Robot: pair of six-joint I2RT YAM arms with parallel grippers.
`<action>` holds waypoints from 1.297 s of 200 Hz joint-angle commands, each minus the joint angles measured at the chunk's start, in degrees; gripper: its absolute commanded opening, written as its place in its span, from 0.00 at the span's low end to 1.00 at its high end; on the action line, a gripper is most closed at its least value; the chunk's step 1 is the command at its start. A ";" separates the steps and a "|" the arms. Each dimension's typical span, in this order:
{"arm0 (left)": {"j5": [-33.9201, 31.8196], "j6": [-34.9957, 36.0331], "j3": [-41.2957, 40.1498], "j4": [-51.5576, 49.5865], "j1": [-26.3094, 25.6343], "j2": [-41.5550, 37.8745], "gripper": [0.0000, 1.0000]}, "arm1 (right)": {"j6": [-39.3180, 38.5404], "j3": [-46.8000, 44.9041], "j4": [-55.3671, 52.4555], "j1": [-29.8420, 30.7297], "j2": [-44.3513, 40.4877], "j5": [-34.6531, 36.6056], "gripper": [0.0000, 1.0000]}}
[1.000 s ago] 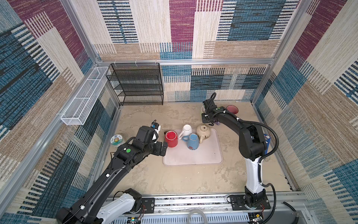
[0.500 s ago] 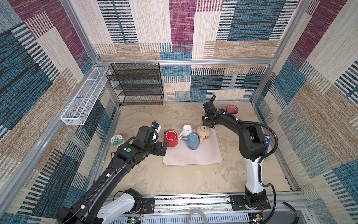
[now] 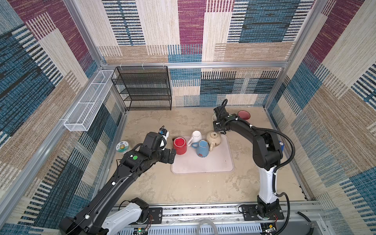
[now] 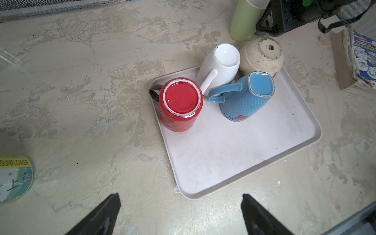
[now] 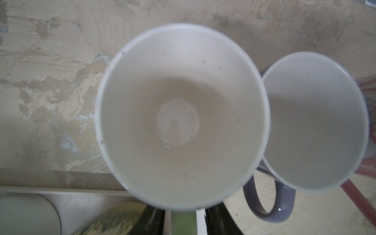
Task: Turn the mug right side up
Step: Place the mug at the top-center of the table, then pick up the mug from the tray.
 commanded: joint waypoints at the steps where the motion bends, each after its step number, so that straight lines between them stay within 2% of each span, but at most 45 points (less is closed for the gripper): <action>1: 0.55 1.34 -0.01 -0.28 -0.01 0.01 0.98 | -0.07 -0.01 1.10 0.21 -1.16 0.41 0.36; 74: 2.70 0.55 1.92 -0.44 -0.16 1.84 0.94 | -0.50 -3.26 1.72 0.32 -9.43 0.90 0.43; 96: 3.86 0.81 5.31 -2.11 -1.15 4.08 0.93 | -0.64 -9.33 4.36 0.34 -15.36 0.24 0.47; 137: -2.63 1.12 14.16 -7.01 -8.95 11.30 0.88 | 2.75 -24.30 14.66 0.30 -30.44 -7.43 0.53; 149: -3.75 0.53 17.08 -7.94 -11.12 13.87 0.83 | 4.67 -29.55 18.38 0.31 -35.23 -10.67 0.54; 155: -4.11 0.16 18.50 -8.49 -11.92 15.26 0.76 | 5.63 -31.96 19.94 0.33 -37.57 -11.63 0.55; 164: -4.92 -0.46 20.54 -9.15 -13.56 17.33 0.71 | 7.33 -35.43 21.98 0.29 -41.11 -12.82 0.57; 209: -8.76 -3.38 30.18 -10.65 -20.35 28.10 0.60 | 13.15 -47.00 25.72 -0.25 -55.06 -14.46 0.65; 230: -10.56 -4.75 35.53 -12.07 -22.54 34.28 0.55 | 15.44 -50.29 25.67 -2.88 -57.60 -17.87 0.67; 259: -11.16 -6.06 42.23 -12.81 -24.83 41.86 0.54 | 18.74 -56.50 28.18 -11.01 -59.47 -27.60 0.67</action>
